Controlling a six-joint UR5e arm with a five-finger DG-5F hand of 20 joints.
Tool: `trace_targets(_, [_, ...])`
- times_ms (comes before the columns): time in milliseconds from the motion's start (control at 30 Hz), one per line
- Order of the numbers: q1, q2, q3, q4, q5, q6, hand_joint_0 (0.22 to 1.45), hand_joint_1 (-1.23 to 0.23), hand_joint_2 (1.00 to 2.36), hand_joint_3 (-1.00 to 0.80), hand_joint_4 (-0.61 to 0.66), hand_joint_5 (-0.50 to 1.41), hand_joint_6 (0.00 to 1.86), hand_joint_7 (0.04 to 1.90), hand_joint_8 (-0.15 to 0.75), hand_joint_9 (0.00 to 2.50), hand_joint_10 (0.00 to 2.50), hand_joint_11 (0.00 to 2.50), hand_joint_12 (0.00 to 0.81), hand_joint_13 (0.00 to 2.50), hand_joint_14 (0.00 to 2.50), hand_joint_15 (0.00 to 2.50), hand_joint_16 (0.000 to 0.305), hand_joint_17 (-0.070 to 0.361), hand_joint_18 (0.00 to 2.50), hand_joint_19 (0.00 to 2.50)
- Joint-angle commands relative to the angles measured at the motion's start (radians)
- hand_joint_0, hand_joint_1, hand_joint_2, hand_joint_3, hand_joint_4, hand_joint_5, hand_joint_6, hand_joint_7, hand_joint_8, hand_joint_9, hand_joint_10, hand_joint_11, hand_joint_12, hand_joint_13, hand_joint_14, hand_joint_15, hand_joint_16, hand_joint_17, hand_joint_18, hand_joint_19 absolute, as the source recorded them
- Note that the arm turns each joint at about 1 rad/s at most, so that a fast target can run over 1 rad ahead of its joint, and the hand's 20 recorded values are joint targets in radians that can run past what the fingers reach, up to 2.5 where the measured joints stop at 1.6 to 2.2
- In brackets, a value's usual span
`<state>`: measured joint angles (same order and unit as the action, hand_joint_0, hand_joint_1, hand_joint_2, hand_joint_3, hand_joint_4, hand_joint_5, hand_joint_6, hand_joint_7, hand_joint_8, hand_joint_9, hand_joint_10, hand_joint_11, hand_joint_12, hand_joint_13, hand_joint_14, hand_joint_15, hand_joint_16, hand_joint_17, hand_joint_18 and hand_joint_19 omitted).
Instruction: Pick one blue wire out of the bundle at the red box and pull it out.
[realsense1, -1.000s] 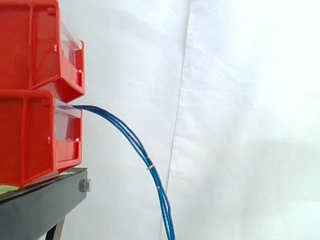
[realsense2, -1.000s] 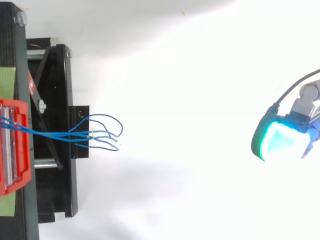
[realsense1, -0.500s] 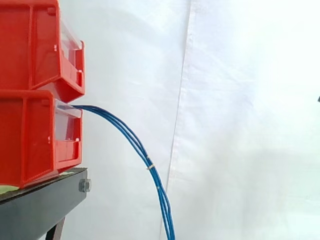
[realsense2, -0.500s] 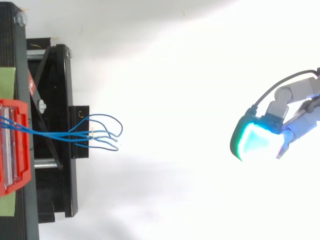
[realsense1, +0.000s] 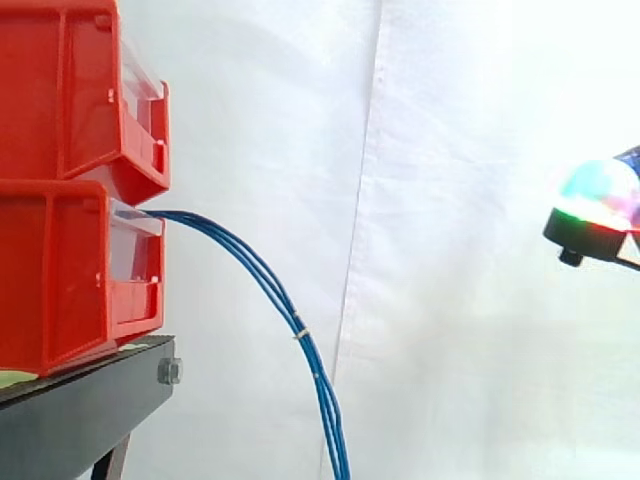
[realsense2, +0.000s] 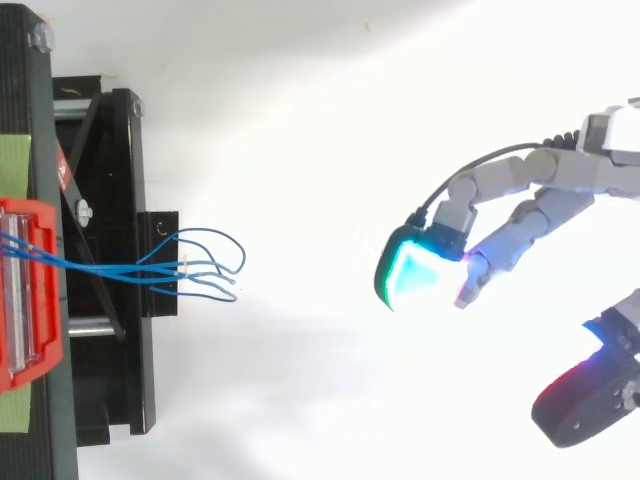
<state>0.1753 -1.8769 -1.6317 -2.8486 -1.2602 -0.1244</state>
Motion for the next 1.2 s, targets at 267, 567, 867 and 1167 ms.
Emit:
trace_targets(267, [-0.013,-0.004,0.007,0.072,0.142,-0.173,0.56,-0.71,1.00,-0.50,0.43,-0.13,0.50,0.96,0.357,0.83,0.01,0.36,0.442,0.86,0.01,0.39,0.057,0.128,0.84,0.47])
trace_targets(567, [-0.014,-0.047,0.033,0.081,0.145,-0.172,0.56,-0.70,1.00,-0.50,0.43,-0.12,0.50,0.96,0.358,0.84,0.01,0.36,0.441,0.87,0.01,0.39,0.057,0.127,0.84,0.46])
trace_targets(867, [-0.017,-0.100,0.085,0.077,0.119,-0.169,0.56,-0.70,1.00,-0.49,0.43,-0.12,0.50,0.96,0.358,0.84,0.01,0.37,0.440,0.87,0.01,0.39,0.057,0.128,0.85,0.46])
trace_targets(1167, [-0.017,-0.102,0.085,0.072,0.120,-0.170,0.56,-0.69,1.00,-0.49,0.44,-0.12,0.50,0.96,0.358,0.85,0.01,0.36,0.440,0.88,0.01,0.39,0.057,0.128,0.85,0.47])
